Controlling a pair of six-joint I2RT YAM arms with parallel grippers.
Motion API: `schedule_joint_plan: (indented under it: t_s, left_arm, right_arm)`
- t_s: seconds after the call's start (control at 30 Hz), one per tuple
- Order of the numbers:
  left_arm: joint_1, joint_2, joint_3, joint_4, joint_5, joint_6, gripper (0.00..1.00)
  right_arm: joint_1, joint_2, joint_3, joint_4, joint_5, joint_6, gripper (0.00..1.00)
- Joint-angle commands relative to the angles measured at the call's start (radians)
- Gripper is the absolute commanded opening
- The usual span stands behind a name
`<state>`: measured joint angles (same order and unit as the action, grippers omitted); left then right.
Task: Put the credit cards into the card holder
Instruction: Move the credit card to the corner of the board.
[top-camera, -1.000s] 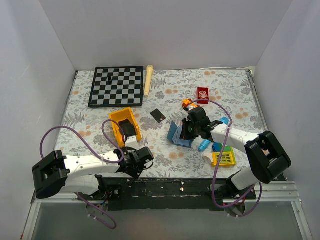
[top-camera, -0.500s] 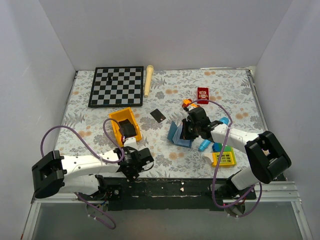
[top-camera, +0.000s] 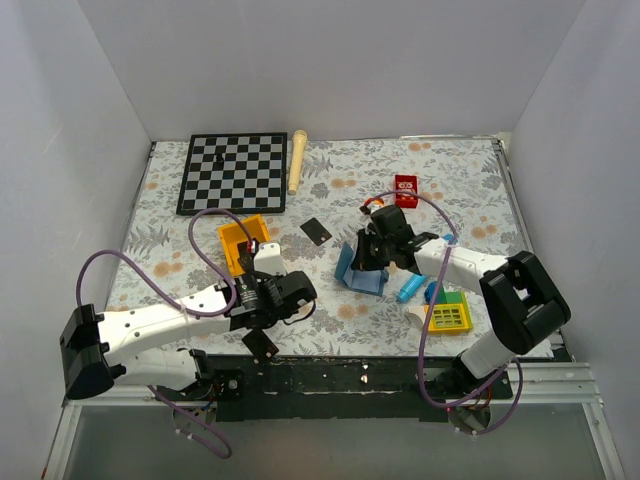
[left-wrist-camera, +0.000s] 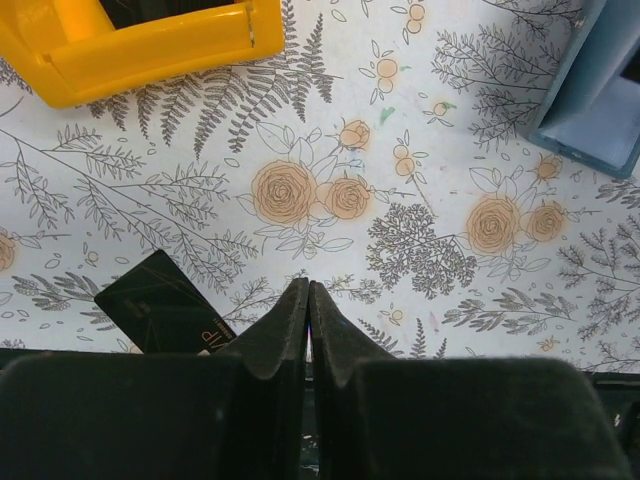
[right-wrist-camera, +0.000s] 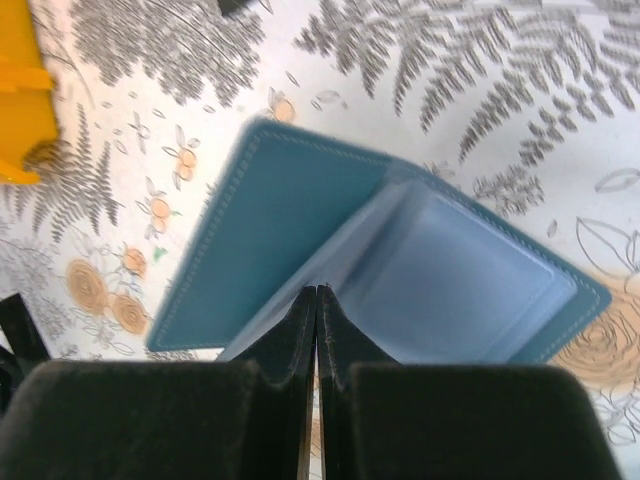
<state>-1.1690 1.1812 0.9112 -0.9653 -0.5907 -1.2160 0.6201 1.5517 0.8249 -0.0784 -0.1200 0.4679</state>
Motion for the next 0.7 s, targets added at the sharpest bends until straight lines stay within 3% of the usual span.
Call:
schedule_joint_plan:
  t_s: [0.0, 0.27, 0.53, 0.67]
  left_arm:
    - [0.015, -0.046, -0.008, 0.013, -0.057, 0.047, 0.02]
    - [0.089, -0.115, -0.061, 0.178, -0.009, 0.208, 0.01]
    - [0.118, -0.056, -0.058, 0.611, 0.113, 0.524, 0.0]
    - [0.123, 0.035, -0.049, 0.779, 0.179, 0.598, 0.0]
  right_arm:
    - [0.003, 0.027, 0.091, 0.023, -0.047, 0.002, 0.05]
    - [0.003, 0.114, 0.151, 0.025, -0.07, 0.003, 0.04]
    - [0.003, 0.179, 0.175, 0.038, -0.07, 0.003, 0.03]
    - [0.003, 0.192, 0.18, 0.037, -0.069, 0.005, 0.03]
